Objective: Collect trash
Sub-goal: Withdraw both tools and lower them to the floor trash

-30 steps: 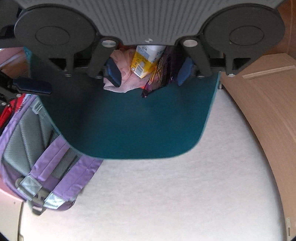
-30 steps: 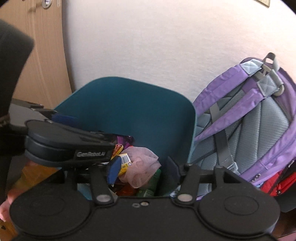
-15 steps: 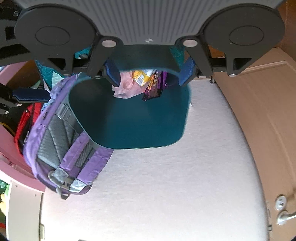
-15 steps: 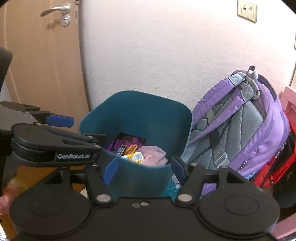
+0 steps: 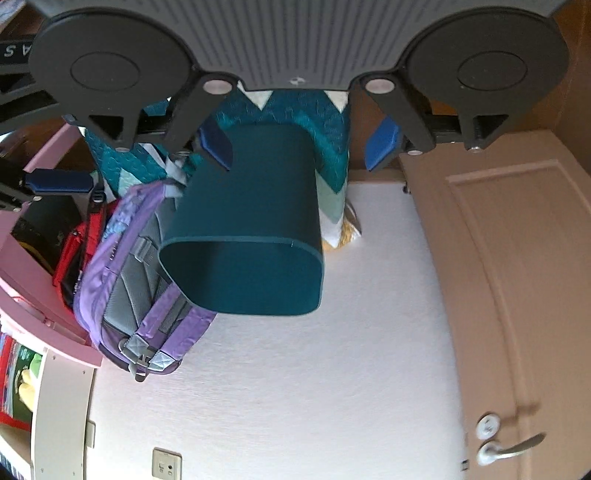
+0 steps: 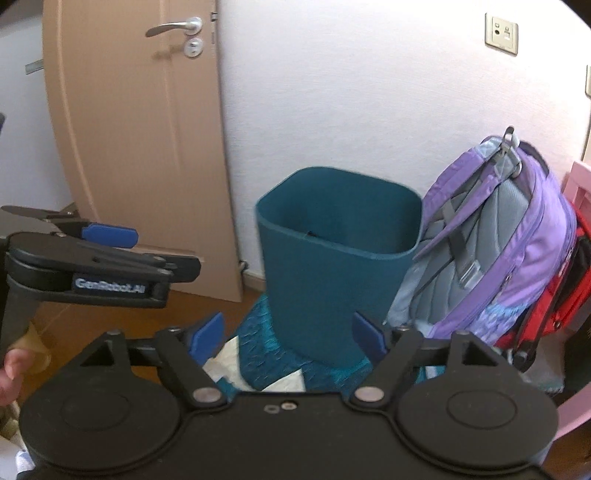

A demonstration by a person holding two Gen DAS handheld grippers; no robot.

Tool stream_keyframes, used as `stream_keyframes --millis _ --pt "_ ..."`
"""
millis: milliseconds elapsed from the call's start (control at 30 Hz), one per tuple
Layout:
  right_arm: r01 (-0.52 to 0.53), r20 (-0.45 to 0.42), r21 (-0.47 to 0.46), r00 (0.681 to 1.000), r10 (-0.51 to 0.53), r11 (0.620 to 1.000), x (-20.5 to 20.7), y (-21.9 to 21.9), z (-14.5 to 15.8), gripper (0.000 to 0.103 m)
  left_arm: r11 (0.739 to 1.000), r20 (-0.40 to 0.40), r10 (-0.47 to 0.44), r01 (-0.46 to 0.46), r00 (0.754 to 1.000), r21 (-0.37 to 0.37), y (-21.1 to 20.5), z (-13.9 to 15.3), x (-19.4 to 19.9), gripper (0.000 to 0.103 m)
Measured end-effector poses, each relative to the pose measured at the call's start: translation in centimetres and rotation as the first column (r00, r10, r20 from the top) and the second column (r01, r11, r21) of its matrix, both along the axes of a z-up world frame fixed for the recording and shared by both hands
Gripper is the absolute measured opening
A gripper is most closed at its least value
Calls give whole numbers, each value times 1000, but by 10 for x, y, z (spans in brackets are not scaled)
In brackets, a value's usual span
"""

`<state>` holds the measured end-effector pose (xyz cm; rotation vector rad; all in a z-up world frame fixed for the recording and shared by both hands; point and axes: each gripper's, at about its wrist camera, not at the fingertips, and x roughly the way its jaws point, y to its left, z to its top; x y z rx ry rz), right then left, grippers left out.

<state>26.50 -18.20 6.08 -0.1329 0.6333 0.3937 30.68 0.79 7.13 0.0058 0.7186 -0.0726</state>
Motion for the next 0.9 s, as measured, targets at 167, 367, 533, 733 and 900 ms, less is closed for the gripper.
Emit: stream_keyframes --millis 167,367,533,733,900 --pt "-30 -39 4 999 31 1000 -18 17 -24 82 999 -15 12 -12 1000 -47 26 -17 -34 79" --pt "-59 -79 4 995 59 998 -24 38 -61 83 994 -21 25 -27 999 -110 62 -45 -53 82" --pt "-91 -133 40 986 95 995 -20 56 -103 90 993 -46 34 -39 998 -115 93 -78 -52 89" --pt "-126 -240 60 961 137 990 5 81 -174 96 985 -157 78 -101 985 -143 134 -148 -36 89" --pt "-147 -309 43 939 153 988 27 103 -239 100 984 -250 122 -151 961 -100 162 -217 -18 89"
